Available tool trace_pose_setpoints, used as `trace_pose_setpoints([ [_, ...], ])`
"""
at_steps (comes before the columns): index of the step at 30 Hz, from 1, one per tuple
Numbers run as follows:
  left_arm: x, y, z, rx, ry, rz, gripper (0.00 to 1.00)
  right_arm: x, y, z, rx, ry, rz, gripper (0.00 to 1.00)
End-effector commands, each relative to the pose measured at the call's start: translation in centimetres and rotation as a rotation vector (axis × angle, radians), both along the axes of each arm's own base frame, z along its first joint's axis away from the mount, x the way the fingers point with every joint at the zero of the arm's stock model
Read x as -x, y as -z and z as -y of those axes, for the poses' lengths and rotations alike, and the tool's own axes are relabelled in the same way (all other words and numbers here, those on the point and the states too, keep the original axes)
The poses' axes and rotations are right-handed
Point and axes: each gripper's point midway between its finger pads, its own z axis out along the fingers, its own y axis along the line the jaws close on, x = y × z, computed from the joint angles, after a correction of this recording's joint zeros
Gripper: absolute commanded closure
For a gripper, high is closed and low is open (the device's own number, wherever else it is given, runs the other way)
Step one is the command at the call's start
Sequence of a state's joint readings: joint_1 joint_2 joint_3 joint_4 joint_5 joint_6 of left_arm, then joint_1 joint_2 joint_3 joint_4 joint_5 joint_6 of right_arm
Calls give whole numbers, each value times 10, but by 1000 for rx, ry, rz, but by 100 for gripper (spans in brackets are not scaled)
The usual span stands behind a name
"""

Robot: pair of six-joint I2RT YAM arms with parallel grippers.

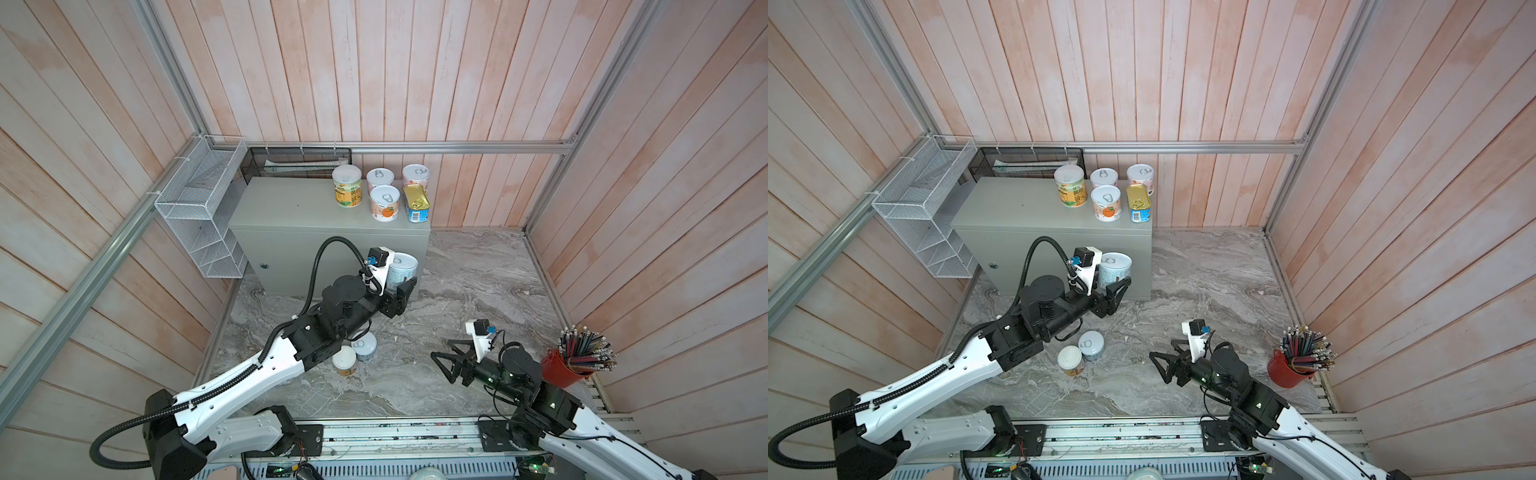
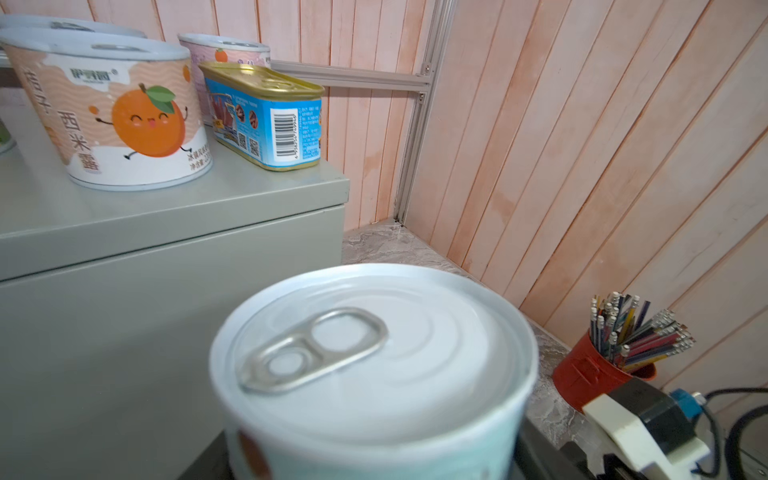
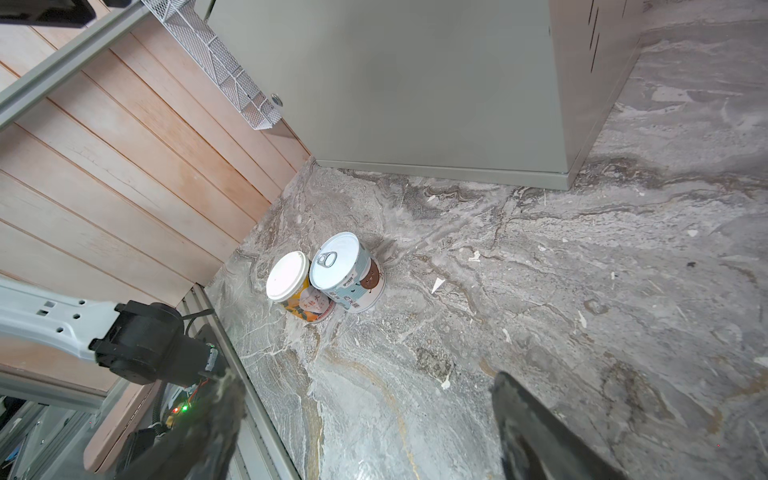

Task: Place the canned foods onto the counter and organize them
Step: 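Lift the pale blue can with the left gripper up over the cabinet top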

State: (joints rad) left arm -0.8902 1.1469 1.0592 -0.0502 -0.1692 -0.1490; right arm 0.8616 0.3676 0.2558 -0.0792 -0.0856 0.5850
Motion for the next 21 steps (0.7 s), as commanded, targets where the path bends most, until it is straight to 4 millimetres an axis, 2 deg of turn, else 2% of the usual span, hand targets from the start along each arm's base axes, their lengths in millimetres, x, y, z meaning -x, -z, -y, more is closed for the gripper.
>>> trace_pose_setpoints([
  [1, -8, -58, -20, 87, -88, 129, 38, -1, 2, 0, -15, 10, -2, 7],
  [7, -31, -74, -47, 114, -195, 141, 38, -1, 3, -1, -16, 10, -3, 7],
  [12, -42, -89, -69, 144, -263, 187, 38, -2, 7, 0, -9, 14, -5, 7],
  [21, -67, -102, -90, 145, -343, 228, 38, -3, 12, 1, -6, 22, -12, 7],
])
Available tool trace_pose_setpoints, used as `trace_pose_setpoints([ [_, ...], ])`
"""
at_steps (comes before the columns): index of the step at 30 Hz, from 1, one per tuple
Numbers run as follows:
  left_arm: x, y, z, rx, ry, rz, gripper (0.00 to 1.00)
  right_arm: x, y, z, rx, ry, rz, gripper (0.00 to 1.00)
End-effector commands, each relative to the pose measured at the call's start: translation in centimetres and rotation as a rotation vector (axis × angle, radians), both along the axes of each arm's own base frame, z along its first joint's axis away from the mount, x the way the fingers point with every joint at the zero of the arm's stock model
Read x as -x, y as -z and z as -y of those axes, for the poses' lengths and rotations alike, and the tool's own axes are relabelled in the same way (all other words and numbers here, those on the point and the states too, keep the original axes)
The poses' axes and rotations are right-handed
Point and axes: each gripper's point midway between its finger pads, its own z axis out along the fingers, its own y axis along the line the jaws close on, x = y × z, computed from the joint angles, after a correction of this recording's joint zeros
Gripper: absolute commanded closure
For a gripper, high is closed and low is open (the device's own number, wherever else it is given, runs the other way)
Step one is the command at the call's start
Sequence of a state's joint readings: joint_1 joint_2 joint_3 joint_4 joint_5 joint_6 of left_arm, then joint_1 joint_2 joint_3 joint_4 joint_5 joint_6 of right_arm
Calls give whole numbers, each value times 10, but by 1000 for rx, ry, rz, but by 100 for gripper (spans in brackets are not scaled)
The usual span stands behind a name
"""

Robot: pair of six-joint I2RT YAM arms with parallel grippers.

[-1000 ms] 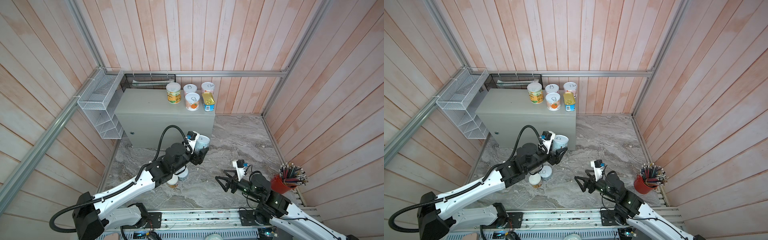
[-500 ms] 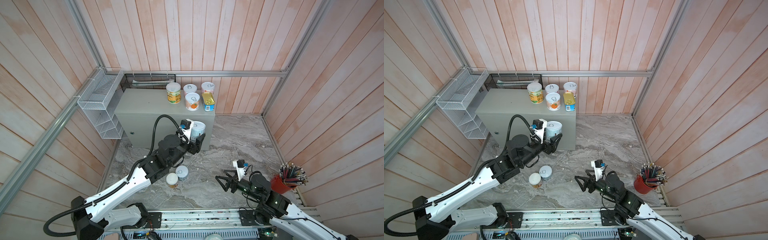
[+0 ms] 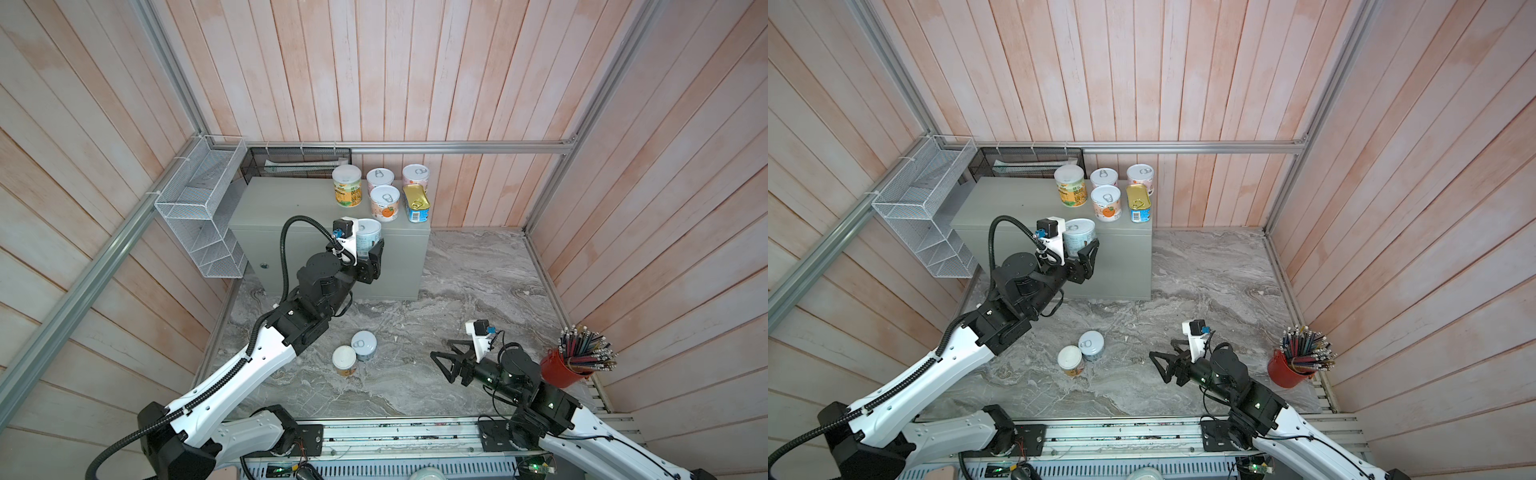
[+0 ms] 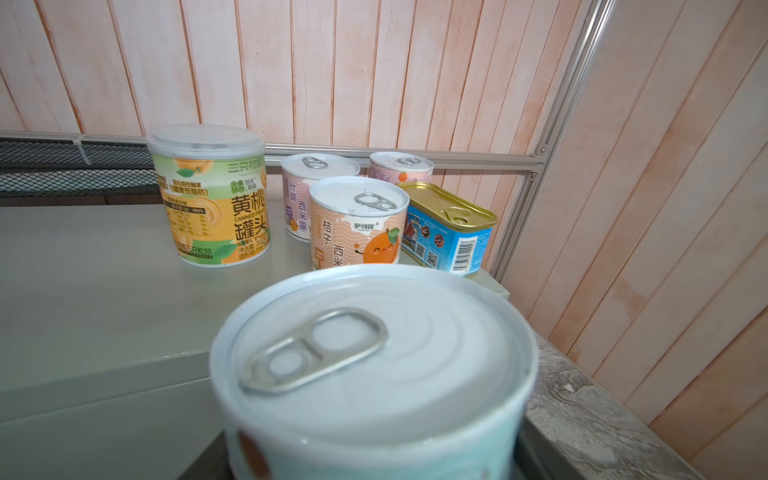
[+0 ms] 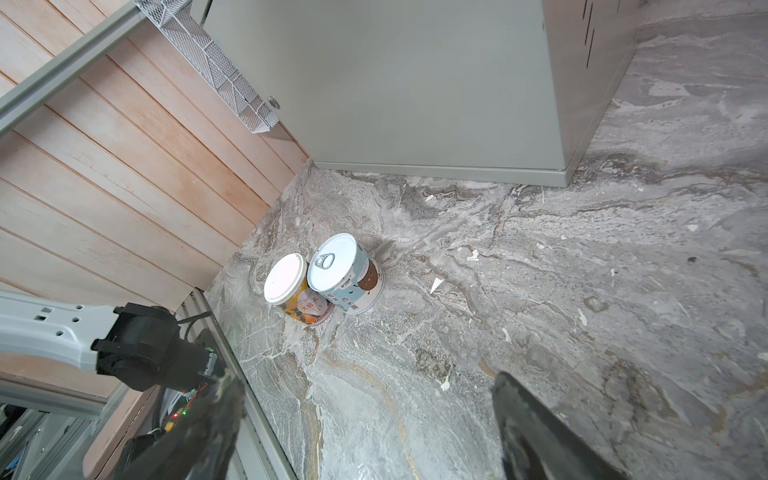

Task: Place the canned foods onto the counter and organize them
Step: 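Lift the pale blue can with the left gripper up over the cabinet top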

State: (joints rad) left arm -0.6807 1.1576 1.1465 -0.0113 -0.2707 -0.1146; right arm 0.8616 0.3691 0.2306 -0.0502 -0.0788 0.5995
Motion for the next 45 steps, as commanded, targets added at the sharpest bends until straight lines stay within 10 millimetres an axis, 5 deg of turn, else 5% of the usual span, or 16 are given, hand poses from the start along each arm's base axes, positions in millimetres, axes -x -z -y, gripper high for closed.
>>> trace_pose_setpoints([
  [1, -8, -54, -15, 78, -49, 136, 38, -1, 7, 1, 2, 14, -3, 7],
  [9, -38, -66, -39, 92, -128, 173, 38, -2, 10, 7, 25, 35, -3, 7],
  [23, -90, -48, -35, 42, -156, 123, 38, 4, 7, 12, -11, 29, 27, 4],
  [45, -117, -33, -26, -20, -163, 99, 38, -1, 16, 16, 9, 64, 37, 2],
])
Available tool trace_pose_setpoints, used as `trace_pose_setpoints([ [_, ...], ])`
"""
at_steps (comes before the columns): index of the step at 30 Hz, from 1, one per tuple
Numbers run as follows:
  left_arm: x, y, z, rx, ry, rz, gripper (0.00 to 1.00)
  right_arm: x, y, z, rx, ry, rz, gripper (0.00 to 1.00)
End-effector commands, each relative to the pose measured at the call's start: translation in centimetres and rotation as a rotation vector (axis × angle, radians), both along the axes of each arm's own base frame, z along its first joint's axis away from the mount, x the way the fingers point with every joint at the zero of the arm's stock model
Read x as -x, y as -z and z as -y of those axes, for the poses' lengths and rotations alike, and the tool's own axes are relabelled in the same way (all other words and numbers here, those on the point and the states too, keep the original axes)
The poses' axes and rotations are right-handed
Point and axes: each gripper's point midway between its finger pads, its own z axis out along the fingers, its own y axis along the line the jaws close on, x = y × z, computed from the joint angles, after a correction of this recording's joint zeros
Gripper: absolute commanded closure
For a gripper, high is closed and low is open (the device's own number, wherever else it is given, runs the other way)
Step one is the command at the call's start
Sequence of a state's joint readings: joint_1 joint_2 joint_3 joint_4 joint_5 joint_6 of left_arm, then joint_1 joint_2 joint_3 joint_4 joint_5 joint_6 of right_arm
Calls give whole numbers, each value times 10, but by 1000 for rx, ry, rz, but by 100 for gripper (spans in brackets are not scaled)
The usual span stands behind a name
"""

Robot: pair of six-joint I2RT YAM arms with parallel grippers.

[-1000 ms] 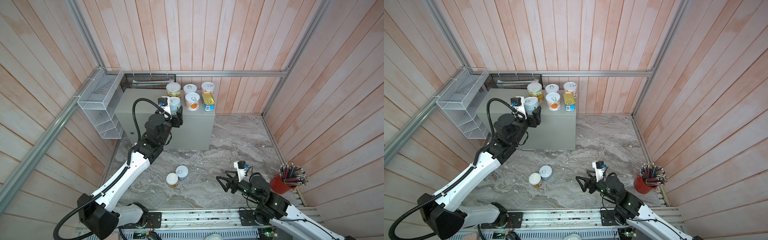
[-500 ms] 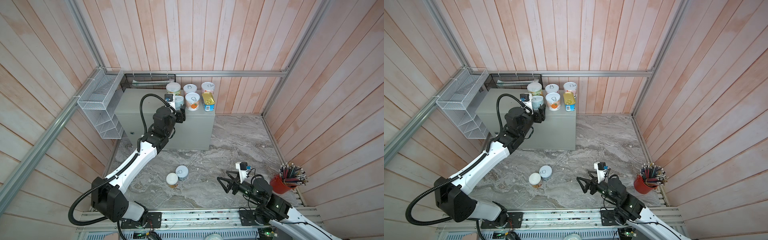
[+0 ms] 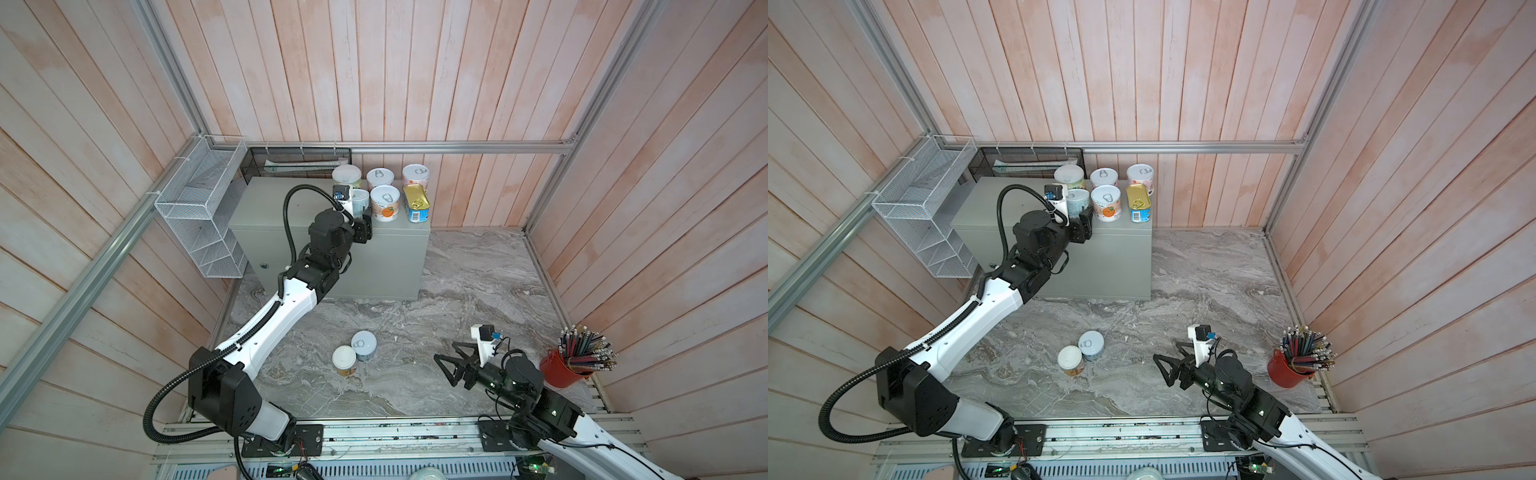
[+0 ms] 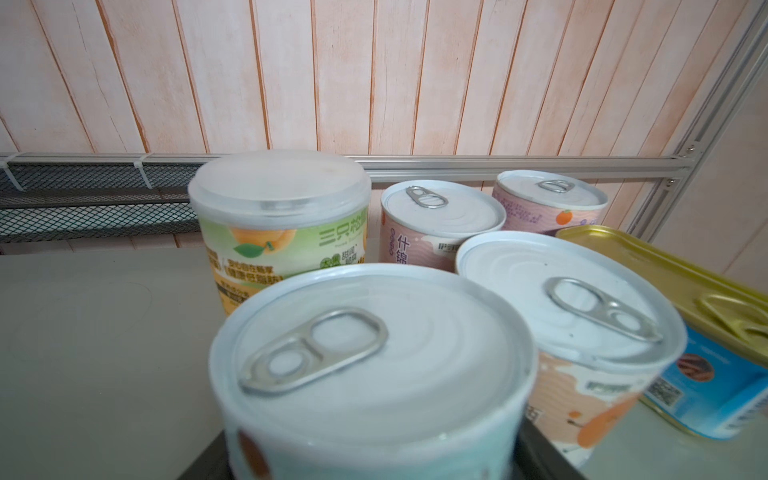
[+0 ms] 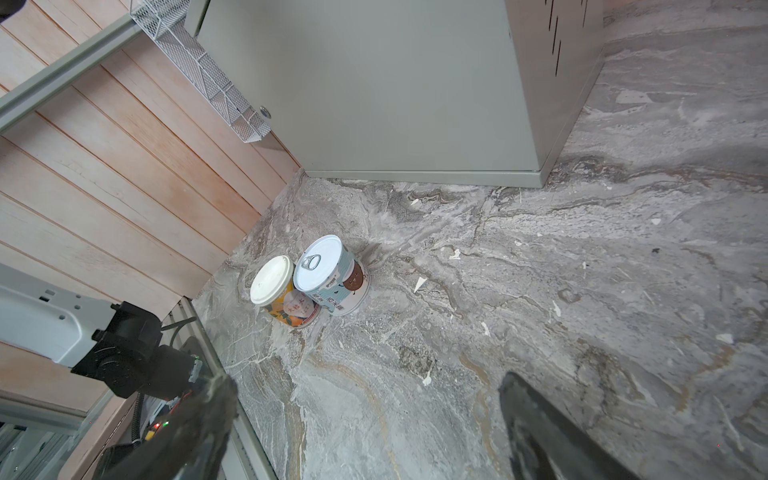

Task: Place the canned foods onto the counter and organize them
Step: 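Lift the pale blue can with the left gripper up over the cabinet top, then lower the can in front of the pink cans, open the left gripper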

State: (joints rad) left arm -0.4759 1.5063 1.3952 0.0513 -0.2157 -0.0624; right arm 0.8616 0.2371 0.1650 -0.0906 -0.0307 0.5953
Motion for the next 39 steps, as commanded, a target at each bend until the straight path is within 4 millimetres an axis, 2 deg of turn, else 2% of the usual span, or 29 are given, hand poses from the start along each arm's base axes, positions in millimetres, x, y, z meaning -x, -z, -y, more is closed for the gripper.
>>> trace_pose_setpoints([
  [1, 0, -44, -4, 35, -12, 116, 38, -2, 6, 3, 19, 20, 5, 2],
  [9, -13, -30, -1, -9, -31, 87, 38, -3, 12, 4, 18, 31, -4, 2],
  [15, -23, -19, -7, -12, -45, 65, 38, -4, 15, 4, 20, 35, -5, 2],
  [21, -29, -10, -9, 3, -45, 48, 33, -5, 15, 6, 31, 42, -2, 2],
  [26, -34, -1, -6, -5, -24, 24, 22, -5, 16, 6, 29, 45, -8, 2],
  [29, -33, 5, -4, -10, -15, 8, 0, -5, 17, 6, 27, 47, -12, 2],
  [39, -5, -5, -18, 74, -34, 45, 0, -4, 14, 4, 15, 37, -12, 2],
])
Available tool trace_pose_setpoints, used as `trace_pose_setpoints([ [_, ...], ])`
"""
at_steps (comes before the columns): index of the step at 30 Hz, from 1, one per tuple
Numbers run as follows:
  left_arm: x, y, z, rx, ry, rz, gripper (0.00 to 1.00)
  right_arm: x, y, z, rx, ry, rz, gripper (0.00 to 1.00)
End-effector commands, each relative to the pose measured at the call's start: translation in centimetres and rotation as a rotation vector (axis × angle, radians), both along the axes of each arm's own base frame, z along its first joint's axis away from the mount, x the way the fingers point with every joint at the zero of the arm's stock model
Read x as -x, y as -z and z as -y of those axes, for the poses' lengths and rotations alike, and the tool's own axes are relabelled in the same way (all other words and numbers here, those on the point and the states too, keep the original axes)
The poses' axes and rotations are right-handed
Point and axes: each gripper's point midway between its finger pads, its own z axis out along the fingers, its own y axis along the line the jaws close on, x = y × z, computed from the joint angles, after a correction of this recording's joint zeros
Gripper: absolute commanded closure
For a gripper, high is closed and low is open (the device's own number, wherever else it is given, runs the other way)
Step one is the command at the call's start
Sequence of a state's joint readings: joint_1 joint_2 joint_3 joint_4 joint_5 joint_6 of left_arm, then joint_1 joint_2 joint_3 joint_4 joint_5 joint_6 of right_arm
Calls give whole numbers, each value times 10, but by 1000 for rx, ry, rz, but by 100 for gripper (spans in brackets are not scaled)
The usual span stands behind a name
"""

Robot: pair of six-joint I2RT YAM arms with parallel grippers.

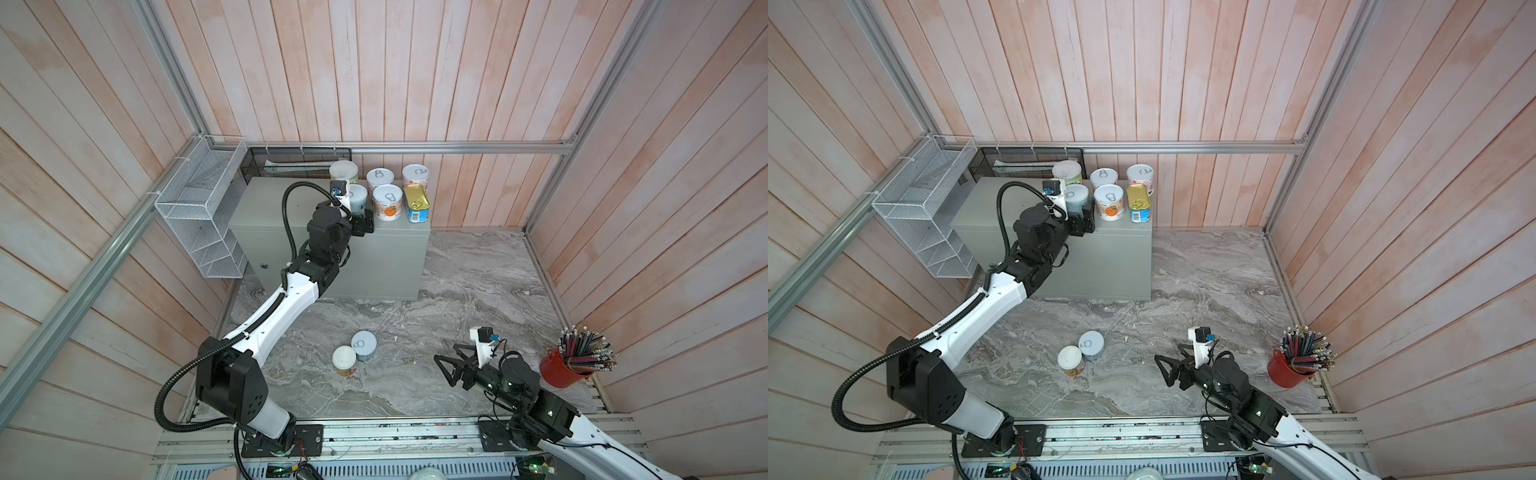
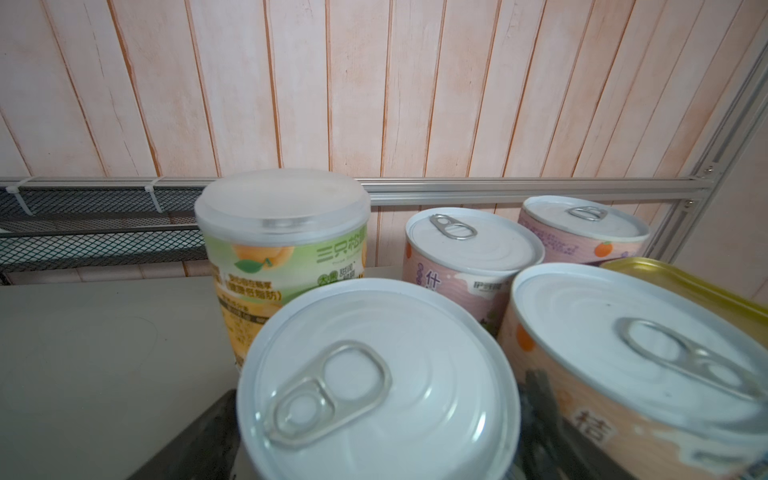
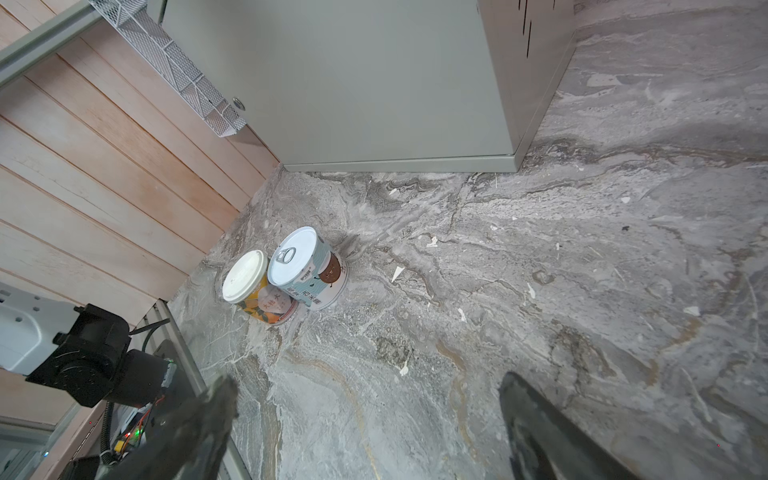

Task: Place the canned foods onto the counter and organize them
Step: 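Lower the can in front of the pink cans, open the left gripper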

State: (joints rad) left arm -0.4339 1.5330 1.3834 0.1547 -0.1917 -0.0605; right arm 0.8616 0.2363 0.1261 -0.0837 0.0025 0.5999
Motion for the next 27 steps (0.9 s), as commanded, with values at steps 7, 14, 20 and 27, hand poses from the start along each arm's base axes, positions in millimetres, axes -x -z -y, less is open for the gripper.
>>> trace_pose_setpoints([
  [7, 32, -5, -13, 69, -30, -7, 0, -2, -3, -2, 0, 5, -5, 2],
  [14, 62, -7, -17, 81, -33, 6, 0, -8, 2, -2, 71, 26, -47, 2],
  [20, 95, -4, -16, 89, -29, 0, 0, -10, 9, -5, 100, 34, -98, 2],
  [27, 128, 19, -13, 62, 8, -55, 0, -8, 2, -12, 65, 2, -84, 2],
])
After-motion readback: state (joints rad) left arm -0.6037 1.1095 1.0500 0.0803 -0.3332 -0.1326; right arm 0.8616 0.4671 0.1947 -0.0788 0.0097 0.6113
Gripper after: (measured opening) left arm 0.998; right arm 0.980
